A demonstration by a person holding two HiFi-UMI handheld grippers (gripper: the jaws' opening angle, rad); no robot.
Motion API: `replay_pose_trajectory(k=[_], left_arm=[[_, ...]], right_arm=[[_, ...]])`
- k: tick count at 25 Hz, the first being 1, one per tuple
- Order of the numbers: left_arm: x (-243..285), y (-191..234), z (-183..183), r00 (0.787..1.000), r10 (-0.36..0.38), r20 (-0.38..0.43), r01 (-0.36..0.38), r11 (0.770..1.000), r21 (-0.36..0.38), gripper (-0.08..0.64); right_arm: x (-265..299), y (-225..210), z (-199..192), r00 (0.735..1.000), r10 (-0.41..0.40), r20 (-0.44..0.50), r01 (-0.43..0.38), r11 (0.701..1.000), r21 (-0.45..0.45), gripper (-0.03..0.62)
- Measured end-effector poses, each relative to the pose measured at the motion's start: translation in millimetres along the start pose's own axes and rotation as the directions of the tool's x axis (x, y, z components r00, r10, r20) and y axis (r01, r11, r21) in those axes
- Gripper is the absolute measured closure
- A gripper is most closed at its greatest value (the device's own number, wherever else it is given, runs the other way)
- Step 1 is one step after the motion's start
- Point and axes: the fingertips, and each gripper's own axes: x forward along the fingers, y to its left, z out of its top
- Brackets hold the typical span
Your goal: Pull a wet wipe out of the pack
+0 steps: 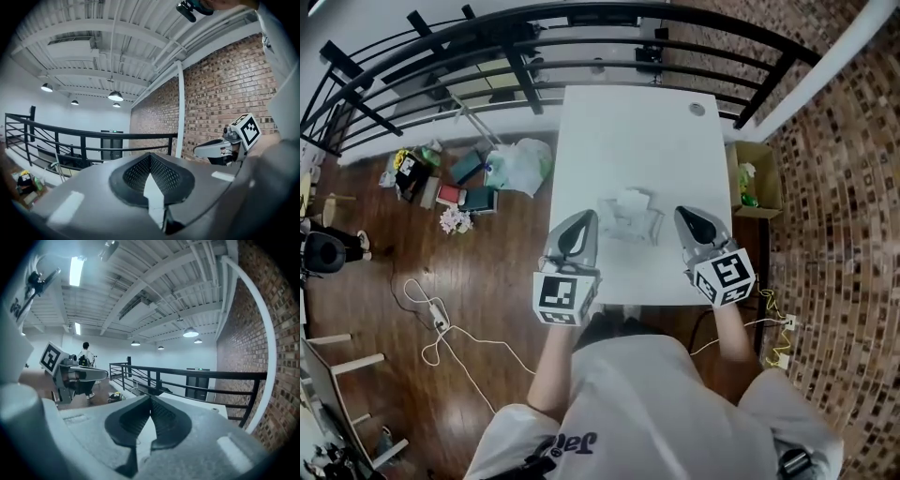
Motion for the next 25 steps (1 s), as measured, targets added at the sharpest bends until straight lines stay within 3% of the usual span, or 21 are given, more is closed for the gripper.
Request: replay_pose_trajectory(k=[4,7,9,12,15,18,21,25], left_arm=[[12,12,-14,1.0,-0.019,-0.017,0.019,1.0,0.01,0.545],[15,20,-25,0.999,-0.016,-0.038,0.016,1.0,0.006,0.545],[16,23,-31,0.999,-0.013,-0.052,0.014,1.0,0.003,0.545],[17,23,-40,0.996,-0.024,-0.082,0.023,1.0,-0.014,0.545],[20,22,-52,0.995,-0.037,-0.098,0.035,0.999,-0.014,0.545],[25,21,-68,0.993,-0.037,-0.11,0.036,0.999,-0.008,0.545],[32,20,-83,0.991,-0.039,-0.125,0.038,0.999,-0.007,0.545],[35,19,-103,0.988,-0.047,-0.147,0.045,0.999,-0.013,0.545]], right_arm=[[5,-41,1,0.998,0.024,-0.065,-0.032,0.992,-0.121,0.604],[13,-72,4,0.989,0.058,-0.138,-0.089,0.967,-0.239,0.59],[24,-91,3,0.974,0.075,-0.215,-0.142,0.938,-0.315,0.493],[47,-110,-1,0.93,0.114,-0.35,-0.261,0.875,-0.408,0.363],[75,-112,0,0.864,0.2,-0.463,-0.423,0.788,-0.449,0.347],[102,-88,-6,0.772,0.329,-0.544,-0.579,0.717,-0.388,0.348],[129,-56,-23,0.694,0.416,-0.588,-0.675,0.661,-0.329,0.354],[140,-4,-62,0.558,0.508,-0.656,-0.791,0.564,-0.237,0.399]])
